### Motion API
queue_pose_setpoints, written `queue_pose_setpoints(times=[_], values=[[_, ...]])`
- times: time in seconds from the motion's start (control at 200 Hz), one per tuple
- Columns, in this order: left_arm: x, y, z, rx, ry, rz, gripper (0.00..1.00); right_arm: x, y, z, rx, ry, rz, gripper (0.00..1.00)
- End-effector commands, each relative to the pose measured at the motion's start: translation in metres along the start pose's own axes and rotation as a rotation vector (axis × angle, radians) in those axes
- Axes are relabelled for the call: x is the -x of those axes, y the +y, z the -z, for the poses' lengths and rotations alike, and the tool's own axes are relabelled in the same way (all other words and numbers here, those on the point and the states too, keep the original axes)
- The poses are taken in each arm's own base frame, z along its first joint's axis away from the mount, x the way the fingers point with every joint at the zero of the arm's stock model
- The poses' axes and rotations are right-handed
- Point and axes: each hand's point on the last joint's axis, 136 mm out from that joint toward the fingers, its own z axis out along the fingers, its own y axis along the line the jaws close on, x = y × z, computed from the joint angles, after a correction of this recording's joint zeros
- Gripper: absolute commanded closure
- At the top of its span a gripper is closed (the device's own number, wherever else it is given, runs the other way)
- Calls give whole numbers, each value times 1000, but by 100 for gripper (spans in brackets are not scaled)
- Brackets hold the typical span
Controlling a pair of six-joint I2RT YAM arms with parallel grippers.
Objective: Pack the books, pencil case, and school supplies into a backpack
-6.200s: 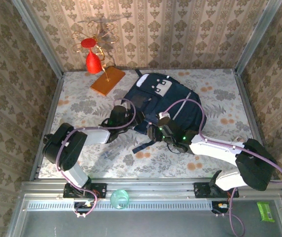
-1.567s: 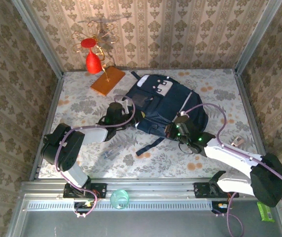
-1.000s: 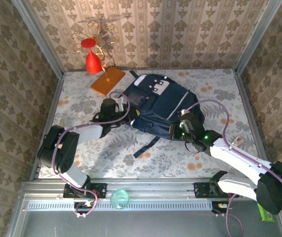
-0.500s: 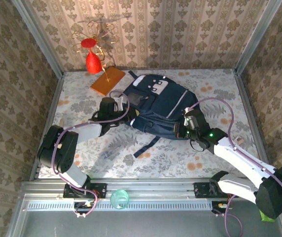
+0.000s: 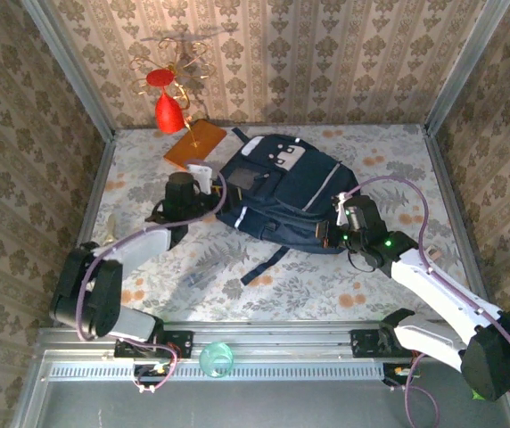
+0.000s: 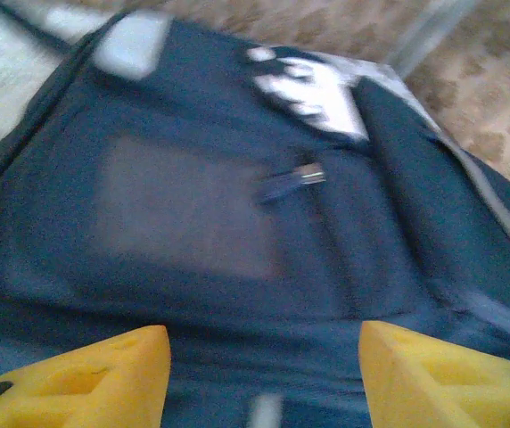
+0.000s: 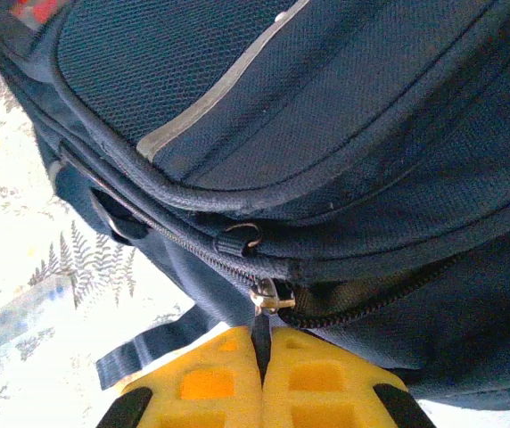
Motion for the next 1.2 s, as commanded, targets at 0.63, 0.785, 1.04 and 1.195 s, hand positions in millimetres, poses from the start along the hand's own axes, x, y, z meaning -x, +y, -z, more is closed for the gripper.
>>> queue_pose_setpoints(times=[0.63, 0.785, 1.04, 1.195], values=[[-69, -127, -65, -164, 98, -1270, 54, 15, 42, 15, 167, 18, -13, 100], [-67, -116, -67, -93, 94, -1282, 79, 5, 26, 16, 91, 47, 30, 100], [-63, -103, -56, -88, 78, -1270, 100, -9, -27, 24, -203, 141, 94, 100], [-59, -95, -50, -86, 58, -1219, 100, -9, -50, 30, -324, 154, 102, 100]])
